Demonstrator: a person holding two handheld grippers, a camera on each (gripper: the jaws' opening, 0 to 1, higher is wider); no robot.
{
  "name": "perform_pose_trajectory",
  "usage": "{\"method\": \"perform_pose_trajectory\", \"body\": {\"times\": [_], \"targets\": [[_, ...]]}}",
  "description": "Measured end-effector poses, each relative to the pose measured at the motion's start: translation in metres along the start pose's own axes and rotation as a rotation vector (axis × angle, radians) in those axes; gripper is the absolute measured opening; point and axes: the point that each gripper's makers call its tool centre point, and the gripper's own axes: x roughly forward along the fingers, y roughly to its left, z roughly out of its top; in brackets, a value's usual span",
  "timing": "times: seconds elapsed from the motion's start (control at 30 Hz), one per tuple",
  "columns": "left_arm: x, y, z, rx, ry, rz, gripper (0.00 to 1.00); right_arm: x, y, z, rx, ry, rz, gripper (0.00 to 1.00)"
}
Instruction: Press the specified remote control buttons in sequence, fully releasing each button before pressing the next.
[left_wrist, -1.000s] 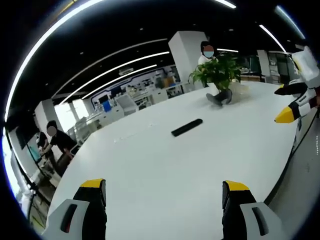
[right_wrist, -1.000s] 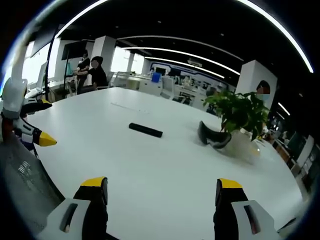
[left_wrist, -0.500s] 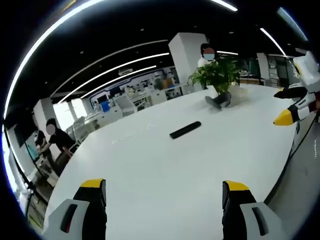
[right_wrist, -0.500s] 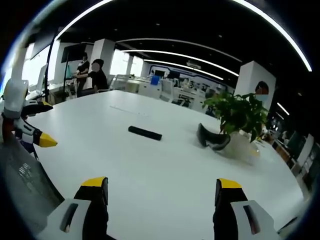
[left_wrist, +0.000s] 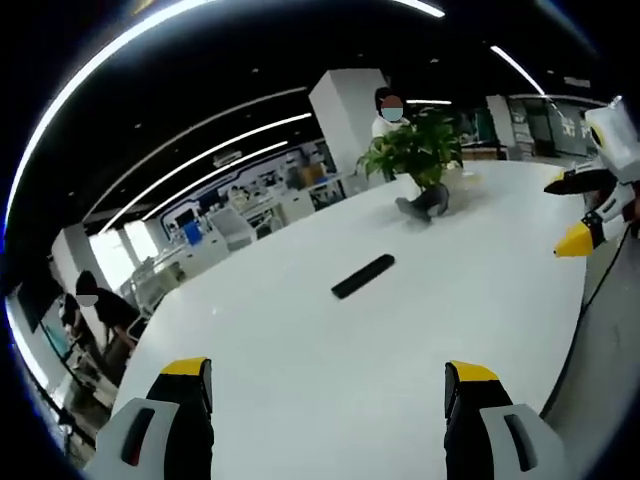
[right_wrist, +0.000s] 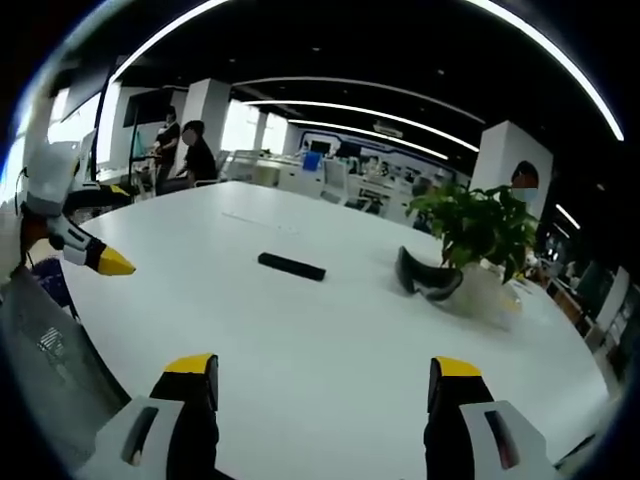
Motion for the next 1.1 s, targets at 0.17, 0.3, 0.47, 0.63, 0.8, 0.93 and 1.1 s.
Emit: {"method": "perform_pose_trajectory", "body": {"times": [0.17, 0.3, 0.47, 0.63, 0.8, 0.93, 1.1], "targets": [[0.015, 0.000, 0.007, 0.014, 0.014, -0.044, 1.00, 0.001, 0.001, -0.001, -0.005, 0.004, 0.006, 0.85], [0.033, 0.000, 0.014, 0.001, 0.024, -0.090, 1.00, 0.001, 0.001, -0.002, -0.007, 0.009, 0.009, 0.85], [0.057, -0.001, 0.029, 0.034, 0.019, -0.137, 1.00, 0.002, 0.002, -0.002, -0.002, 0.013, 0.014, 0.85], [0.074, -0.005, 0.040, 0.084, 0.013, -0.176, 0.97, 0.003, 0.003, -0.004, -0.006, 0.024, 0.018, 0.84], [0.094, -0.009, 0.041, 0.143, 0.051, -0.230, 0.95, 0.003, 0.004, -0.006, -0.007, 0.036, 0.022, 0.83], [0.109, -0.006, 0.049, 0.200, 0.056, -0.248, 0.92, 0.004, 0.007, -0.009, -0.011, 0.051, 0.033, 0.81], [0.128, -0.003, 0.060, 0.210, 0.064, -0.281, 0.90, 0.005, 0.009, -0.011, -0.021, 0.063, 0.044, 0.79]]}}
